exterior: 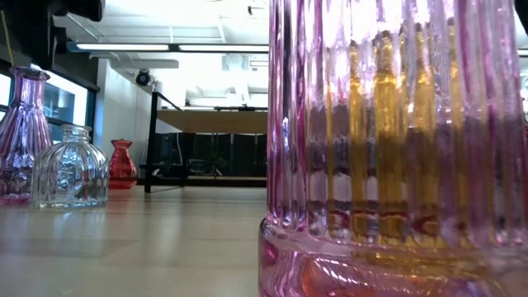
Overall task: Sort vases onto shelf
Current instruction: Put the left pink vase on the shelf
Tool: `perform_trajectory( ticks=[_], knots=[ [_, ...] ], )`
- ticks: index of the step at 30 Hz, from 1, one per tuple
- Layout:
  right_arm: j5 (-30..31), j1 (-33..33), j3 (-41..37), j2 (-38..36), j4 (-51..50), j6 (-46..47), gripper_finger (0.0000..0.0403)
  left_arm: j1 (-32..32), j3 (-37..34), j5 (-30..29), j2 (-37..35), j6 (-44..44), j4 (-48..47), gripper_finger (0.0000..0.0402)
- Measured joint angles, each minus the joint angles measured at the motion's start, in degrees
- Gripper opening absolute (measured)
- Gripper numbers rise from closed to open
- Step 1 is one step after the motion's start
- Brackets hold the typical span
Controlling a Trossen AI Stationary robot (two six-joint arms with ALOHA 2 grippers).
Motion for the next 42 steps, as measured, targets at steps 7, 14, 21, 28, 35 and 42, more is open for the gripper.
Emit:
perform_trajectory(
  ticks=[7, 14, 21, 28, 35, 42],
  knots=[
    [0.4, 0.0, 0.0, 0.0, 0.0, 0.0, 0.0108, 0.0, 0.0, 1.6, 2.0, 1.5, -0.1, 0.0120],
    [0.4, 0.0, 0.0, 0.0, 0.0, 0.0, 0.0108, 0.0, 0.0, 1.5, 3.8, 2.5, -0.1, 0.0120],
    [0.4, 0.0, 0.0, 0.0, 0.0, -0.1, 0.0108, 0.0, 0.0, 1.6, 5.4, 2.6, -0.3, 0.0120],
    [0.4, 0.0, 0.0, 0.0, 0.0, -0.4, 0.0108, 0.0, 0.0, 3.2, 6.8, 2.7, -0.9, 0.0120],
    [0.4, 0.0, 0.0, 0.0, 0.0, -0.5, 0.0108, 0.0, -1.0, 3.1, 9.0, 3.5, -0.5, 0.0120],
    [0.4, 0.0, 0.0, 0.0, 0.0, -0.5, 0.0108, 0.0, -2.1, 3.1, 9.7, 3.5, -0.2, 0.0119]
  ],
)
